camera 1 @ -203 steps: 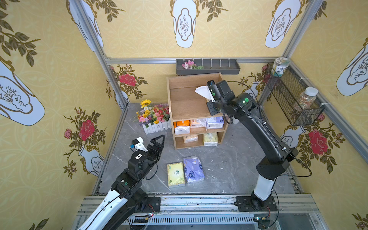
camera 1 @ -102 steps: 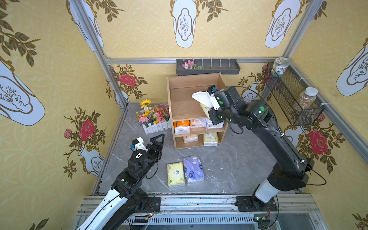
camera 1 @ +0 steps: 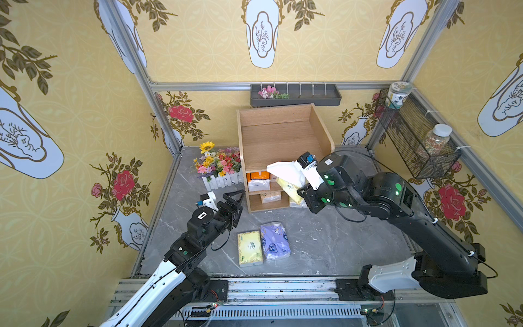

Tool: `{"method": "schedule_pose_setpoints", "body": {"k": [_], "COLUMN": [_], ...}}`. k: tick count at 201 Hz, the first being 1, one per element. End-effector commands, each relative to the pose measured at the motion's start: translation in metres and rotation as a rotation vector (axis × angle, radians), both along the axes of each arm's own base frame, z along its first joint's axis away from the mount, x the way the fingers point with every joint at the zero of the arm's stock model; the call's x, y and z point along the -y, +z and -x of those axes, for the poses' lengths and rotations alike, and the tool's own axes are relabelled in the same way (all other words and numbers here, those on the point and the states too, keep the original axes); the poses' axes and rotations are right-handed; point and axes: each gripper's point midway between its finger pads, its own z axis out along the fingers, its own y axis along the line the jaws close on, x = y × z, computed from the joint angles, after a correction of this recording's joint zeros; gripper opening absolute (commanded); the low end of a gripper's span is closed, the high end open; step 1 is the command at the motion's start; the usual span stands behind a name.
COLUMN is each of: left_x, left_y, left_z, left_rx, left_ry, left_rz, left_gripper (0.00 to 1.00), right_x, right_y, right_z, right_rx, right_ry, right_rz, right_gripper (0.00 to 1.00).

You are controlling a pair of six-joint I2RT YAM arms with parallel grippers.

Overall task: Remove the tissue boxes from the shelf
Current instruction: Pick up a box of tissues from the shelf.

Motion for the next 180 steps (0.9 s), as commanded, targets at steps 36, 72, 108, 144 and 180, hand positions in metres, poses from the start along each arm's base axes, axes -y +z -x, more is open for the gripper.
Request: {"method": "schedule_pose_setpoints", "body": {"k": [36,72,108,144,180], "left_x": [0.018,0.029,0.034,0.045,0.057], "left_y": [-0.013,-0.036,-0.048,-0.054,-0.068], "left_z": [0.011,0.014,0.019,0.024,0.028], "left_rx": [-0.052,-0.202,-0.281,-0.32,-0.38], "left_ry": [-0.102,-0.132,-0.131,-0.157,-0.141], "left_rz": [0.068,0.107,0.153,0.151,0.146], "left_gripper": [0.94,0.87,0.85,0.86,0.96], "right_x": [-0.02,-0.039,-0.066,-0.091,-0.114], "right_y": [-0.037,-0.076,-0.105,-0.128,-0.135], "right_z": [0.028,0.021,0.016,0.021,0.035], "right_rx": [-0.117,-0.087,-0.029,-0.009,-0.015], "right_ry": [0.056,0.02,0.02,0.052,0.105], "right_rz": [-0.032,0.002,0.006,0.05,0.038], "right_gripper": [0.0,0.0,0.0,0.0,0.0]}}
